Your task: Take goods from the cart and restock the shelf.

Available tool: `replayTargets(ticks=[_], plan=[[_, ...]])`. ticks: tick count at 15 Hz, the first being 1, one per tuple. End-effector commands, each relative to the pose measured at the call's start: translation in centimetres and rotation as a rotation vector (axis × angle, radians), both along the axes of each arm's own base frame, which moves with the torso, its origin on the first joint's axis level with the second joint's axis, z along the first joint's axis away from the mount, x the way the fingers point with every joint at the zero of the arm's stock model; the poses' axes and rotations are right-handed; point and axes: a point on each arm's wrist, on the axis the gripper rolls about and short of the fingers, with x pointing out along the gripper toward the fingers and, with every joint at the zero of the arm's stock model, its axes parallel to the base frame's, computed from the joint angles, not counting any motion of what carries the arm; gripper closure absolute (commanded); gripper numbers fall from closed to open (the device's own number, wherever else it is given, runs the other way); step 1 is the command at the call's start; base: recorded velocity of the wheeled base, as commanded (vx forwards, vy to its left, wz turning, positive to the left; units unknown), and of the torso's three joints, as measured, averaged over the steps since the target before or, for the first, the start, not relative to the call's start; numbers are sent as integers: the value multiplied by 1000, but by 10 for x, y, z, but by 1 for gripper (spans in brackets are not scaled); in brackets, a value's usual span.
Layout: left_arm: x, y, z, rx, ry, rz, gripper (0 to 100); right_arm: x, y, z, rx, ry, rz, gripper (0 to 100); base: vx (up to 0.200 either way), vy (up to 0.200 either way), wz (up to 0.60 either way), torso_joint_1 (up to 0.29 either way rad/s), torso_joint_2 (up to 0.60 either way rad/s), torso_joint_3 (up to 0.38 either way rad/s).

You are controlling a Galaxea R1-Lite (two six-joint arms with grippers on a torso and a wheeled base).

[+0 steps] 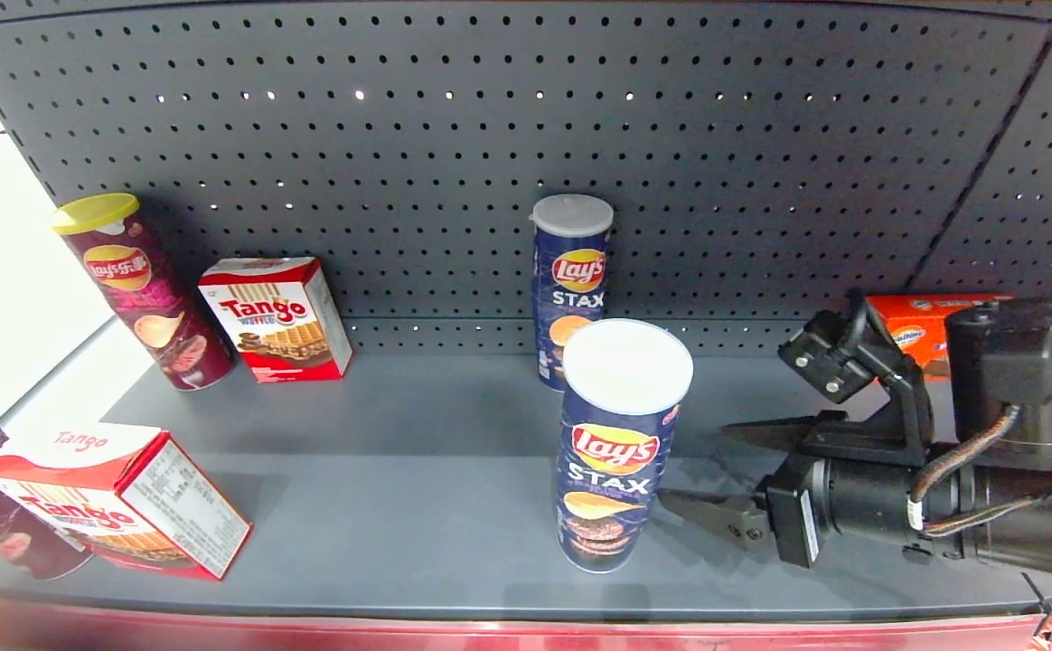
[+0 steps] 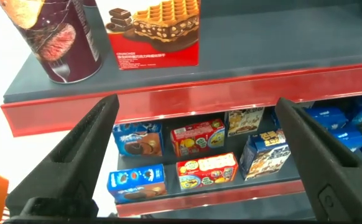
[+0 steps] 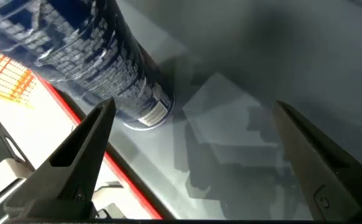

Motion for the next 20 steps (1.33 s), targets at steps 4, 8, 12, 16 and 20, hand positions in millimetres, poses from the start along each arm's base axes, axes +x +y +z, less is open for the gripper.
replayTargets(ticks=[4,8,12,16,20], plan=[[0,0,0,-7,3,4,0,8,7,-5,-28,3,10,0,0,0,0,0,0,0],[0,0,0,-7,3,4,0,10,8,-6,-26,-3,7,0,0,0,0,0,0,0],[0,0,0,-7,3,4,0,16,13,-4,-23,-7,9,0,0,0,0,0,0,0],[0,0,0,-7,3,4,0,19,17,-4,-22,-8,13,0,0,0,0,0,0,0],[0,0,0,-7,3,4,0,18,16,-4,-22,-8,12,0,0,0,0,0,0,0]])
